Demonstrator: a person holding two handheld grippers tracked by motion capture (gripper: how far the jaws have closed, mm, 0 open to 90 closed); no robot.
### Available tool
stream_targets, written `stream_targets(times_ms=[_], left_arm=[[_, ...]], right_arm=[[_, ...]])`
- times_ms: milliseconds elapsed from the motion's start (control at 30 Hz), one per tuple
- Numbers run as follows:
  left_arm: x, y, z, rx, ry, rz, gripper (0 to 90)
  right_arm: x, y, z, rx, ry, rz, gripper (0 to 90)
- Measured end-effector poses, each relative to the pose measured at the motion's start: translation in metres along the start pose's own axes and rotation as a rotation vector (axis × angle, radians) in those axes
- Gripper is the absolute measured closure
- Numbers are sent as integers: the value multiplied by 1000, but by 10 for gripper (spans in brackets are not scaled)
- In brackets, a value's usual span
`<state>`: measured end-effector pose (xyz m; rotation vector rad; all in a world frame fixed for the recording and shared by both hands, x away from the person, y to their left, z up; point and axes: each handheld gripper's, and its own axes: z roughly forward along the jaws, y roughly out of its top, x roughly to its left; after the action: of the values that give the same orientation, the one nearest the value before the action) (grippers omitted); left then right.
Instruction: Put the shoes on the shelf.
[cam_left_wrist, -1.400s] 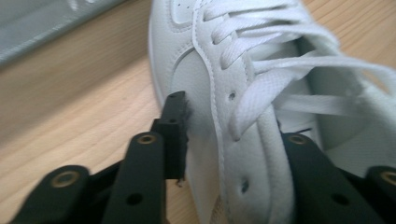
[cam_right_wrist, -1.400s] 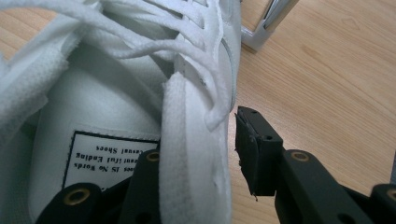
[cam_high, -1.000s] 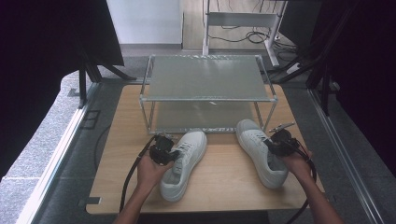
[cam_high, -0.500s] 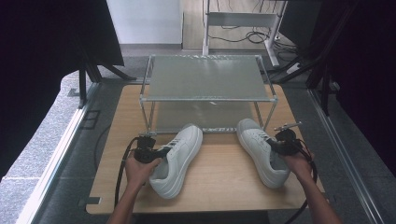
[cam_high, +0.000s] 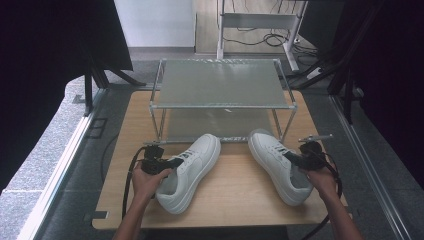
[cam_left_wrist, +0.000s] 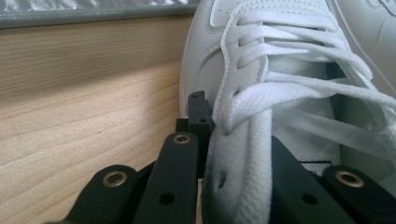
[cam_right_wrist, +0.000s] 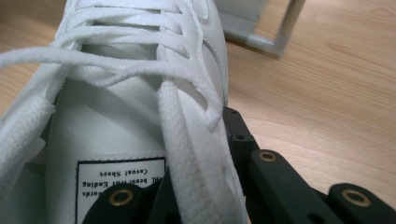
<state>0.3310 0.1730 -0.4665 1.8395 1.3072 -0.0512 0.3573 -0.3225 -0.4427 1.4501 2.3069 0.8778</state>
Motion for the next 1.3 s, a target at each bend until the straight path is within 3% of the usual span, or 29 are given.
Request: stream_targets(times_ms=[133,233,433,500,667,900,933,1033,1300], left_arm=[[4,-3,-8,-44,-83,-47,862],[5,-4,-13,-64,-103,-57,861],[4,-3,-29,-139,-183,-88,861],[1,-2,-36,-168,-206,-89,861],[-3,0,-43,-195,-220,-75,861],[-8,8,-51,-240,-301,-97,861],[-9,12,-53,-248,-302,-87,861],[-12,16,-56,-254,-299,-78,861],[-17,28,-58,-253,-277,-53,861]], right_arm=[[2,-3,-11,-61,63,32,873],[3,-4,-15,-80,80,41,872],[7,-6,-27,-150,147,80,873],[10,-6,-30,-169,165,86,873],[16,-4,-36,-201,223,100,873],[19,4,-43,-252,294,130,873],[18,7,-46,-269,321,148,873],[18,12,-50,-288,340,164,873],[19,23,-55,-317,353,167,873]])
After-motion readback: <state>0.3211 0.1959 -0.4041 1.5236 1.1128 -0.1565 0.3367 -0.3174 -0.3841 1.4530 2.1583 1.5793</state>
